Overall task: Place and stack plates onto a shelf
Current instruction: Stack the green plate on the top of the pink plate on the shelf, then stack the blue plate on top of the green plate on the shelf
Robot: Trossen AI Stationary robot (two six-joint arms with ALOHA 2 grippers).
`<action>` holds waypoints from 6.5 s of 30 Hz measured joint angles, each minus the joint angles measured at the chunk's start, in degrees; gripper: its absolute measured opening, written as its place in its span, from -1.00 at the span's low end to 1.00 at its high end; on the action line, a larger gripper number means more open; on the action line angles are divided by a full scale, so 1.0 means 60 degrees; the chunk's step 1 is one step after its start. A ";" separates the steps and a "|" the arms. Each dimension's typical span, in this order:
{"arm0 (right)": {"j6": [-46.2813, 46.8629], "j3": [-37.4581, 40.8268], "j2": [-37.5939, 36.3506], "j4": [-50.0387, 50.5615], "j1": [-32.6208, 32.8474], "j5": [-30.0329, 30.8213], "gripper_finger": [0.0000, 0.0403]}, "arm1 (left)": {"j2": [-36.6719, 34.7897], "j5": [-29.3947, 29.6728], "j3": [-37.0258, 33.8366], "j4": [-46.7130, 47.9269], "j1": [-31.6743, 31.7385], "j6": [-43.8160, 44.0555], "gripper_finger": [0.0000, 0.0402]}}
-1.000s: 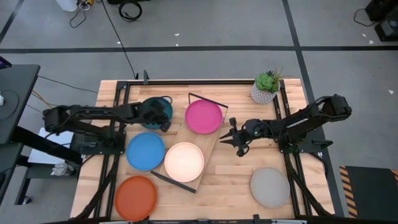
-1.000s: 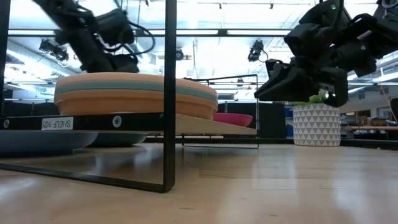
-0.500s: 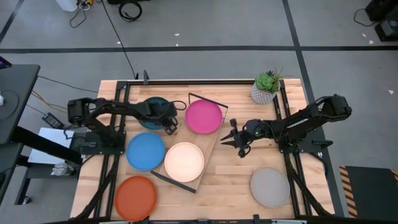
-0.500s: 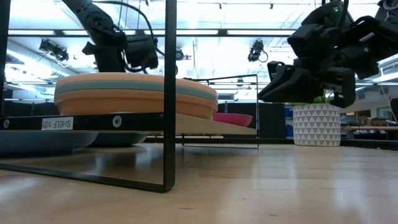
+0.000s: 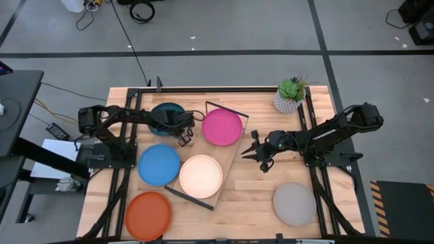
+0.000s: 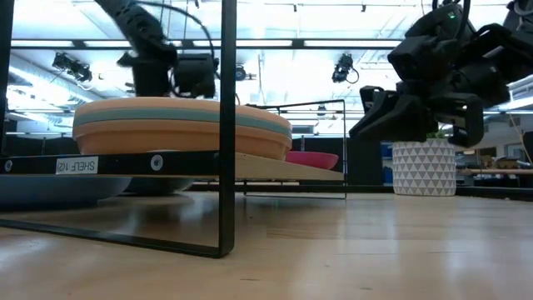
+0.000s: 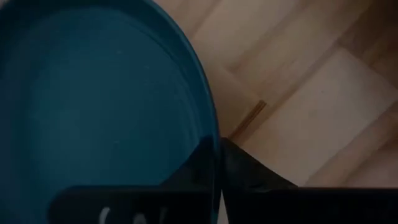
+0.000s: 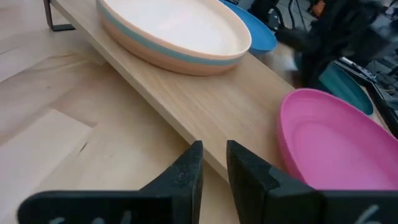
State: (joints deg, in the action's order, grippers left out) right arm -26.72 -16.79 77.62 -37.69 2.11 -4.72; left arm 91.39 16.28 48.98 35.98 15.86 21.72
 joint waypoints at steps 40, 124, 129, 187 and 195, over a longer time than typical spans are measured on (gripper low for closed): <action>0.0605 0.0049 0.0000 -0.0011 0.0692 0.0457 -0.62 | 0.0038 -0.1900 0.2114 -0.3906 -0.1683 -0.9788 -0.93; 0.0459 0.0049 0.0000 -0.0106 0.0692 0.0519 -0.62 | -0.1705 -0.2926 -0.1024 0.2383 -0.0551 -0.3114 -0.90; 0.0459 0.0049 0.0000 -0.0106 0.0692 0.0519 -0.62 | -0.1705 -0.2899 -0.0557 0.2822 -0.0731 -0.3041 -0.96; 0.0488 0.0049 0.0000 -0.0073 0.0692 0.0267 -0.62 | -0.0704 -0.3240 0.0084 0.3061 0.2116 -0.2551 -0.92; 0.0492 0.0049 -0.0002 -0.0067 0.0692 0.0267 -0.62 | -0.0802 -0.1657 0.3143 0.6526 0.2454 -0.2738 -0.92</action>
State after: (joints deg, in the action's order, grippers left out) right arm -23.77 -16.49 77.62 -38.09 6.26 -3.11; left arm 86.59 6.34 67.84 75.13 30.59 5.29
